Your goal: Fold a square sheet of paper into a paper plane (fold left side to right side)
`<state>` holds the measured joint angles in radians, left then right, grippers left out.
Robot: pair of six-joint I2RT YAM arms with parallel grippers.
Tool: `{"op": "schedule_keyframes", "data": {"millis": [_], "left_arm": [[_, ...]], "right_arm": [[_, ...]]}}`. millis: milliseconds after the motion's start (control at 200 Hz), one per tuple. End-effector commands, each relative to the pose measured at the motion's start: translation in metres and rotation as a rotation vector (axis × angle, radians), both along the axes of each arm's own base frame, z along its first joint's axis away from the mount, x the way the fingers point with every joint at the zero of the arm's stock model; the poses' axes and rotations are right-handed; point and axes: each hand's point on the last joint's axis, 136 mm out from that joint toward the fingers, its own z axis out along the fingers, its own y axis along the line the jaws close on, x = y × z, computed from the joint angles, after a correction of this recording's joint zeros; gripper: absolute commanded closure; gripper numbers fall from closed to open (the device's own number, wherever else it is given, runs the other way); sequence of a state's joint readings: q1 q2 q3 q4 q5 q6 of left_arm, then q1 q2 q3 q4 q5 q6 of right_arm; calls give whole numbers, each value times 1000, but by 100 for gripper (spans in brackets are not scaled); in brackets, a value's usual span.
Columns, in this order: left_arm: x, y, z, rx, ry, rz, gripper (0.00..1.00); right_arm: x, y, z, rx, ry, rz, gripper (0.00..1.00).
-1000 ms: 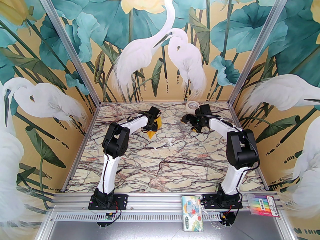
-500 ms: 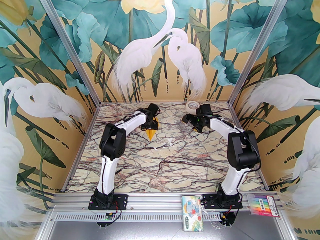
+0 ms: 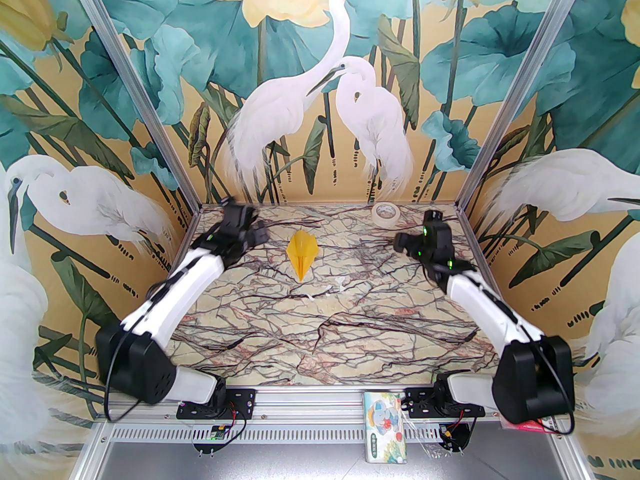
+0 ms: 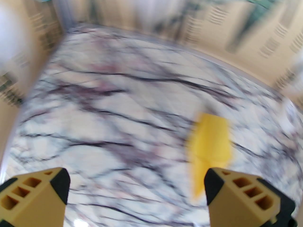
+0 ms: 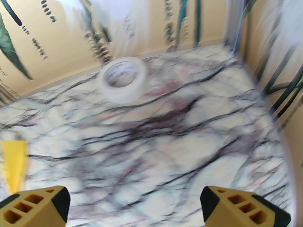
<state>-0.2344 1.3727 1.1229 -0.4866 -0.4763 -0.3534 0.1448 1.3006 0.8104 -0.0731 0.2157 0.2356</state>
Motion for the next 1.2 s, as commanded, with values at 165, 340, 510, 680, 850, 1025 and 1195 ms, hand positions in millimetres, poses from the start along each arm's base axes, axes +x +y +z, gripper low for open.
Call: {"op": "schedule_keyframes", "data": {"millis": [165, 340, 510, 680, 850, 1025, 1195], "left_arm": [[-18, 71, -55, 186, -184, 111, 0], [-10, 92, -91, 118, -228, 130, 0], [13, 65, -97, 55, -267, -50, 0], [9, 35, -99, 36, -356, -243, 1], [8, 30, -104, 40, -368, -277, 1], [7, 29, -104, 37, -368, -280, 1], [7, 29, -103, 40, -369, -279, 1]], "right_arm": [[7, -43, -23, -217, -134, -109, 1], [18, -41, -47, -191, -135, -58, 1], [8, -44, -58, -138, -209, -41, 1], [-1, -47, -70, -73, -241, -14, 1], [0, -48, -68, -69, -249, -7, 1], [2, -45, -68, -72, -248, 7, 1], [3, -41, -69, -69, -240, 32, 1]]}}
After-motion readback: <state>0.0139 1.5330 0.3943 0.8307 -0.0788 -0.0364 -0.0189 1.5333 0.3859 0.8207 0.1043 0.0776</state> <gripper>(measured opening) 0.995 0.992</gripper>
